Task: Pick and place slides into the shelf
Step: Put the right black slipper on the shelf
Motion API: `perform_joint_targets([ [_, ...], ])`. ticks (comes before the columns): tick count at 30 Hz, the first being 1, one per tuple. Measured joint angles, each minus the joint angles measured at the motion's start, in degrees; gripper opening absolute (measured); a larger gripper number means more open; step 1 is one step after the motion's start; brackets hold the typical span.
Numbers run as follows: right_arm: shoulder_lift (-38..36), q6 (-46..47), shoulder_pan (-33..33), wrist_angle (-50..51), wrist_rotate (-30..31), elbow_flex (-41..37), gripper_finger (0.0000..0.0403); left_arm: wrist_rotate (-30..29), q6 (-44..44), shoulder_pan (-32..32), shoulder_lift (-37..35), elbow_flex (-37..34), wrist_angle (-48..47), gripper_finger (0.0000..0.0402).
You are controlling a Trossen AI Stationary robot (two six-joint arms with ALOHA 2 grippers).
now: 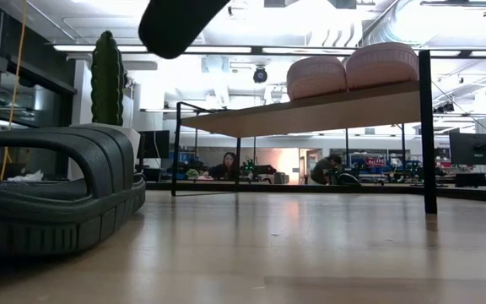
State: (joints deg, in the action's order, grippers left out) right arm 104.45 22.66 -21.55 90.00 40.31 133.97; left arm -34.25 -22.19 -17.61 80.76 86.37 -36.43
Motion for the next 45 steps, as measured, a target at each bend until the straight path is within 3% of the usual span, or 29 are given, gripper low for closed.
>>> perform_joint_targets([
  [6, 0.1, -0.6, 0.8, -0.1, 1.9, 0.0, 0.0188, -0.5, -6.4, 0.0, -1.7, 0.0, 0.4, 0.0039],
  [13, 0.1, -0.2, 2.8, -0.2, -0.3, 0.0, 0.0188, -2.2, -10.2, 0.0, -4.2, 0.0, 0.6, 0.0039],
  [17, 0.1, -0.2, 3.2, -0.8, -2.8, 0.0, 0.0188, 1.0, -9.6, 0.0, -4.9, 0.0, 1.7, 0.0039],
  [22, 0.1, -3.3, 4.2, -5.5, -4.1, 0.0, 0.0188, 6.9, -15.9, 0.0, -4.9, 0.4, 8.6, 0.0039],
  [25, 0.1, -2.5, 4.8, -8.3, -6.4, 0.0, 0.0188, 8.8, -13.3, 0.0, -4.8, 3.2, 9.3, 0.0039],
  [30, 0.0, 10.8, 5.2, -8.4, -10.7, 0.0, 0.0188, 11.4, -7.0, 0.0, -5.1, 9.7, 6.9, 0.0044],
  [36, -0.1, 27.0, 5.2, -8.0, -11.9, 0.0, 0.0188, 11.3, -0.9, 0.0, -5.8, 18.2, -6.0, 0.0038],
  [45, -0.4, 36.6, 11.6, -15.7, -22.6, 0.0, 0.0188, 13.7, -11.2, 0.0, -5.7, 20.1, -15.1, 0.0038],
])
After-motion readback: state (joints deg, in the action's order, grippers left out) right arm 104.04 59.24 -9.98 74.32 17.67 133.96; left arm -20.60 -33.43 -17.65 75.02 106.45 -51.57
